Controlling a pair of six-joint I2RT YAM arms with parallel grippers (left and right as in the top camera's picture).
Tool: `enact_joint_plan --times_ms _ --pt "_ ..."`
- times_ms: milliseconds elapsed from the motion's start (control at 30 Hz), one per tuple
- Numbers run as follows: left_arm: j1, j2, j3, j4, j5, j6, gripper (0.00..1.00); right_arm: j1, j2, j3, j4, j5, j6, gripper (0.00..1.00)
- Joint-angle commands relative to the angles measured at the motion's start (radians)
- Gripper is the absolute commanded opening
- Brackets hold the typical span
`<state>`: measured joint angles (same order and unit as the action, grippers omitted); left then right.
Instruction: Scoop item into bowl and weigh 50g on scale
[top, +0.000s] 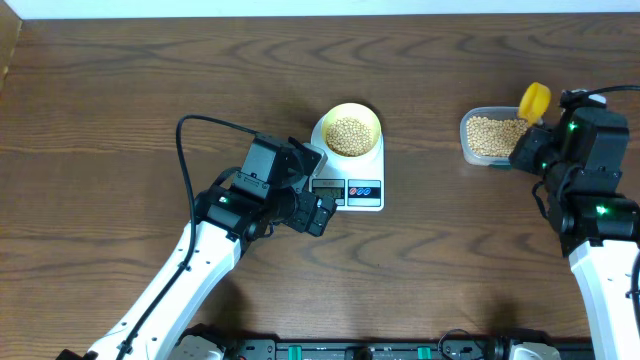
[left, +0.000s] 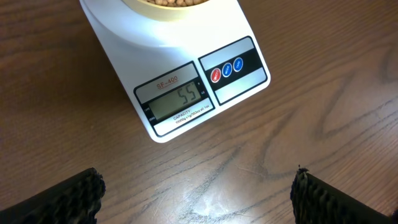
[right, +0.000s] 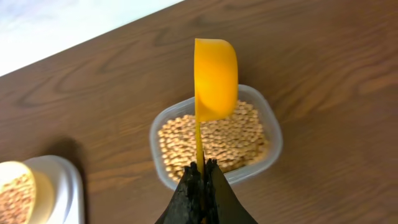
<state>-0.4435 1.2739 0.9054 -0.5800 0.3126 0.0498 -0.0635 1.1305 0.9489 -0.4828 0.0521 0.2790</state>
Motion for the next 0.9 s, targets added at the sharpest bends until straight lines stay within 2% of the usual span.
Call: enact_joint_plan --times_ms 0,333,600,867 --pt "-0.001 0.006 0.015 -0.003 0.008 0.009 0.98 -0.004 -0.005 0.012 -0.004 0.128 0.012 0.01" --pt "-0.001 0.006 0.015 -0.003 0.008 0.010 0.98 -0.004 0.031 0.012 -0.023 0.154 0.012 0.01" --pt "-0.001 0.006 0.015 -0.003 0.008 0.009 0.98 -0.003 0.033 0.012 -0.073 0.065 0.004 0.01" --pt "-0.001 0.006 0.015 -0.003 0.008 0.010 0.98 -0.001 0.083 0.001 -0.103 0.042 -0.105 0.01"
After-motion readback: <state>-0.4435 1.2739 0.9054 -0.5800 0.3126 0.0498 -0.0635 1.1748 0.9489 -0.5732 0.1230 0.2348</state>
